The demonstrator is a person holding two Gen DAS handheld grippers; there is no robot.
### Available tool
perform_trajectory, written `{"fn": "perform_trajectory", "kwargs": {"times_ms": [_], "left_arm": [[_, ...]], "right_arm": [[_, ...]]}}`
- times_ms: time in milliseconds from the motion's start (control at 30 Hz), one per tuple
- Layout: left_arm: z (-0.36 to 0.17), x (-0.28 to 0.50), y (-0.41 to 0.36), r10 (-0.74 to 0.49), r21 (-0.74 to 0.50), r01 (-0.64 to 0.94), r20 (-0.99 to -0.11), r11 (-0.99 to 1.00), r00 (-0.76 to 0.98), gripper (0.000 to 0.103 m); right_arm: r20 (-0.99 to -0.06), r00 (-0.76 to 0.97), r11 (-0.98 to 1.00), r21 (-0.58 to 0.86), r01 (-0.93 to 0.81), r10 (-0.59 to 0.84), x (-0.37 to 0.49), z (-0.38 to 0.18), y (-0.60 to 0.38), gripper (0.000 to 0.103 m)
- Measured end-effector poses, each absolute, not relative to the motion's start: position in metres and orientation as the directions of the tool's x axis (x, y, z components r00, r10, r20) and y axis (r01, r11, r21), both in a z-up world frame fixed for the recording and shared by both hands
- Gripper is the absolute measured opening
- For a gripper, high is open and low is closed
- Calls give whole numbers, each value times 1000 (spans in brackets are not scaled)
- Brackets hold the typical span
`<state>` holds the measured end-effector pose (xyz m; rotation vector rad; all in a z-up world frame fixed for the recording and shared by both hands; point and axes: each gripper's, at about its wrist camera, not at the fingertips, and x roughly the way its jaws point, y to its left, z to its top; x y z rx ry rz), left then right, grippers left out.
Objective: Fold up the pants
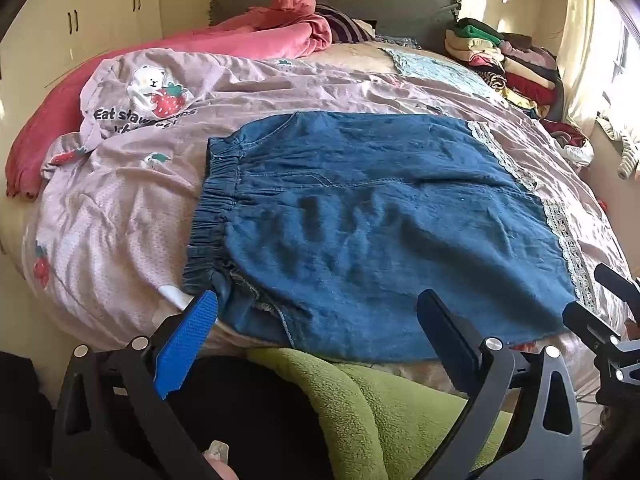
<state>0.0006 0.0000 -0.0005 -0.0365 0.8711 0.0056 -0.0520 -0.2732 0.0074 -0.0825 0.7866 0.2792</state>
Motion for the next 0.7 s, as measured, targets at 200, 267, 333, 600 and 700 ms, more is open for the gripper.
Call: {"fn": "perform_trajectory", "kwargs": {"times_ms": [200,267,333,600,700], "left_arm": [[0,-1,-3,-19,-36,-13,-761,999,649,99],[1,-1,-4,-24,-41,-11,-759,999,651,99],[0,-2,-4,-25,-41,-8,-757,999,653,99],[2,-3,-6,-29,-44,-7,-755,999,655,99],[2,-3,-8,-26,-42,-9,-756,999,654,99]], "right_arm": [[-705,677,961,28,-275,214,-54,9,-272,95],[-704,678,962,29,-271,212,-54,10,-273,95],[-699,683,962,26,-272,212,-55,11,-272,95],[-698,687,960,5,-279,203,-57,14,-268,95],[-698,687,961,3,-278,201,-57,14,-267,95]]}}
